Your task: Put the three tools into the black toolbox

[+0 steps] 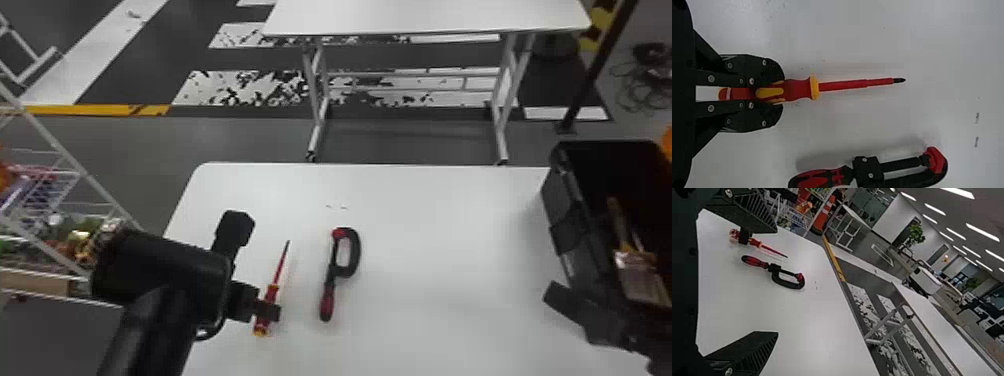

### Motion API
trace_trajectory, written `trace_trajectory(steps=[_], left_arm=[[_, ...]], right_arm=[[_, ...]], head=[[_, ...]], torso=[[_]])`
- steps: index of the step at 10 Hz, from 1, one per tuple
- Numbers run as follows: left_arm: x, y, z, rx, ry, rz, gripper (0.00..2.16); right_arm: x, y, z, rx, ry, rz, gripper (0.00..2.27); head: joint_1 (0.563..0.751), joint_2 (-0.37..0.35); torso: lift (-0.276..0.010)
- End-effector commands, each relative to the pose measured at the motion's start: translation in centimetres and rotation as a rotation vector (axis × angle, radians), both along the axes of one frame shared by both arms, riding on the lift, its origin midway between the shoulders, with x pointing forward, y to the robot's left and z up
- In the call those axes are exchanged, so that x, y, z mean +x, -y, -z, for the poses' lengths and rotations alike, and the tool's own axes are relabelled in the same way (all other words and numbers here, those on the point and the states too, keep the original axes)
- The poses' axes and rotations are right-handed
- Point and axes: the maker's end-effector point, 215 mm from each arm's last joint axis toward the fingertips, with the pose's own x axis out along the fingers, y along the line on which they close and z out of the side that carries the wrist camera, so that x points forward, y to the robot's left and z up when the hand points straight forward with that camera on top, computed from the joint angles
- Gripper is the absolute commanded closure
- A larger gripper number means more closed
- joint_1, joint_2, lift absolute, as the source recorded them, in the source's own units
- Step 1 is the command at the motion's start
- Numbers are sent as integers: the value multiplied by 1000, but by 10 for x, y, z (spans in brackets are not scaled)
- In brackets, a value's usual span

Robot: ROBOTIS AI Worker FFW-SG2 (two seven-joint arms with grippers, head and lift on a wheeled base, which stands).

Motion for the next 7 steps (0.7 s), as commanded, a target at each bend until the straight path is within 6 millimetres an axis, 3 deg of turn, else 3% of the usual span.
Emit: trace_trajectory(steps=[1, 4, 7], left_arm=[[8, 5, -26, -15, 73, 7, 2138], [1, 30, -76, -124, 199, 10, 2138], [-33, 98, -111, -398, 215, 62, 2142]], right_arm=[[2, -4, 0, -4, 2, -8, 76], [8, -13, 4, -26, -4, -23, 80], [12, -33, 14, -71, -56, -83, 80]], head=[[695, 133], [695, 119], [695, 71]], torso=[[-51], [-51], [-51]])
